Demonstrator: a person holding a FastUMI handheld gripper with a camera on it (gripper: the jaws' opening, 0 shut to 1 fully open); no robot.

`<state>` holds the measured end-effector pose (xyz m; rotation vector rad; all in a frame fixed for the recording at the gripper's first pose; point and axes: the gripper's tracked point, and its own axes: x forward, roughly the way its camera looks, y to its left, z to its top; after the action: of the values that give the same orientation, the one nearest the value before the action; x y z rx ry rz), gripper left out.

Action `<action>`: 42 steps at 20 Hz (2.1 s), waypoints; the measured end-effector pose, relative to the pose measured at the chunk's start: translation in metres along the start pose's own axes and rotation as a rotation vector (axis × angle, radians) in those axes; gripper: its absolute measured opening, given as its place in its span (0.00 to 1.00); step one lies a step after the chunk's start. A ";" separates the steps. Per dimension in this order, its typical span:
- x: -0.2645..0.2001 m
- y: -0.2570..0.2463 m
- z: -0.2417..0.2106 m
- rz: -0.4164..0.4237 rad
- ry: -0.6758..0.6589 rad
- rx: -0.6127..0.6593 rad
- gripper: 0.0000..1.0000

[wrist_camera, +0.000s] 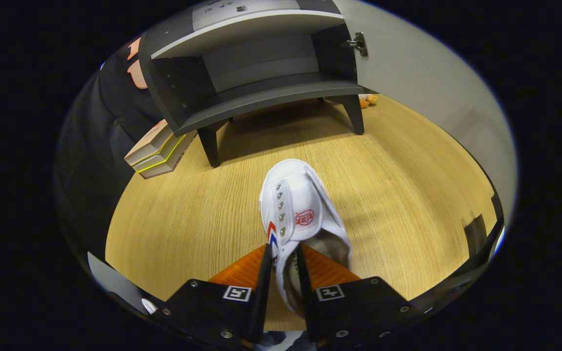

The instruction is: Open the shoe cabinet door, grab the shoes and put them into the shoe cabinet, then close the shoe cabinet door.

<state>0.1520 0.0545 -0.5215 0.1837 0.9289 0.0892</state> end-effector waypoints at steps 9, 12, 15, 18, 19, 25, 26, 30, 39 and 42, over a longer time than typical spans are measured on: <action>-0.005 0.008 0.015 -0.028 -0.051 -0.095 0.00; -0.015 0.016 0.034 -0.012 -0.088 -0.085 0.00; -0.036 0.026 0.057 0.008 -0.129 -0.083 0.00; -0.071 0.036 0.090 0.021 -0.200 -0.113 0.00; -0.086 0.041 0.104 0.029 -0.230 -0.126 0.00; -0.165 0.065 0.181 0.057 -0.397 -0.203 0.00; -0.175 0.068 0.193 0.062 -0.419 -0.215 0.00; -0.199 0.077 0.236 0.059 -0.474 -0.257 0.00; -0.201 0.099 0.332 0.074 -0.555 -0.298 0.00; -0.185 0.103 0.374 0.073 -0.571 -0.317 0.00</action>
<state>0.3420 0.0828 -0.1375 -0.0534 0.3305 0.2364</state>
